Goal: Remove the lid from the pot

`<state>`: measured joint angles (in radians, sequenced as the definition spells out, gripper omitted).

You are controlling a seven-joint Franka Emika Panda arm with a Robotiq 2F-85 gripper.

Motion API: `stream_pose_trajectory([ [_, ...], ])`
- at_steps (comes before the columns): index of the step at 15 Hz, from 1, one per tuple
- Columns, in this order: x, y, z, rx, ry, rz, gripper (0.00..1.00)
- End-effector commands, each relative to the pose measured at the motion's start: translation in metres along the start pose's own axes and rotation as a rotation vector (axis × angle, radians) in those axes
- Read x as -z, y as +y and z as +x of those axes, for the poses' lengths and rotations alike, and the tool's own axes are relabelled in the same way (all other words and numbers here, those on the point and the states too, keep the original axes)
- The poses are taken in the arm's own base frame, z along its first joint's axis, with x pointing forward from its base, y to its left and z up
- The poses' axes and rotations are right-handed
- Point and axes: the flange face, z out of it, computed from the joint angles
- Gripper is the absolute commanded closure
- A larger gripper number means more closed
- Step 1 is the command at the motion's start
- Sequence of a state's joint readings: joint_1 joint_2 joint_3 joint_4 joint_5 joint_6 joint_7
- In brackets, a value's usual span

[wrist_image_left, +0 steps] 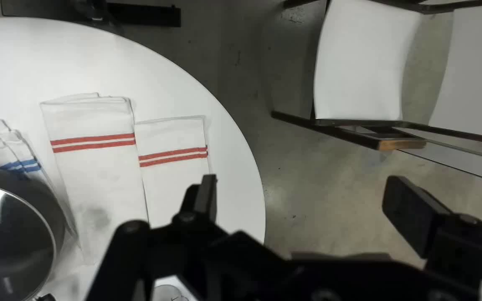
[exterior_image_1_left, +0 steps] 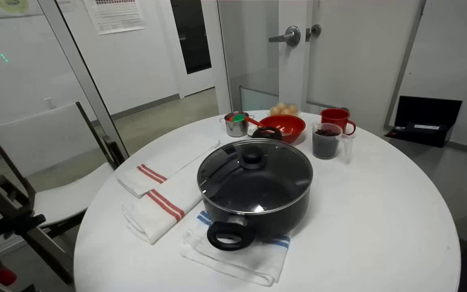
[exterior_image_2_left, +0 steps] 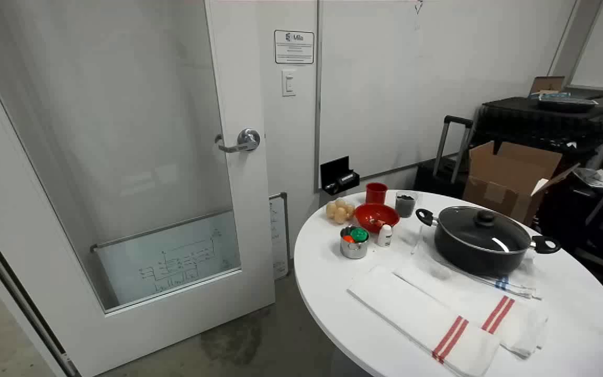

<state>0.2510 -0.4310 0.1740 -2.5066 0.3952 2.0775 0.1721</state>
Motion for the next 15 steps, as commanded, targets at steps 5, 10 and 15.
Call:
stream_pose_trajectory([
  [5,0.0,0.0,0.0,0.0,-0.001,0.0,0.0],
  [10,-0.001,0.004,0.004,-0.004,-0.004,-0.008,0.0],
  [15,-0.013,0.031,0.025,-0.042,0.002,-0.08,0.0],
])
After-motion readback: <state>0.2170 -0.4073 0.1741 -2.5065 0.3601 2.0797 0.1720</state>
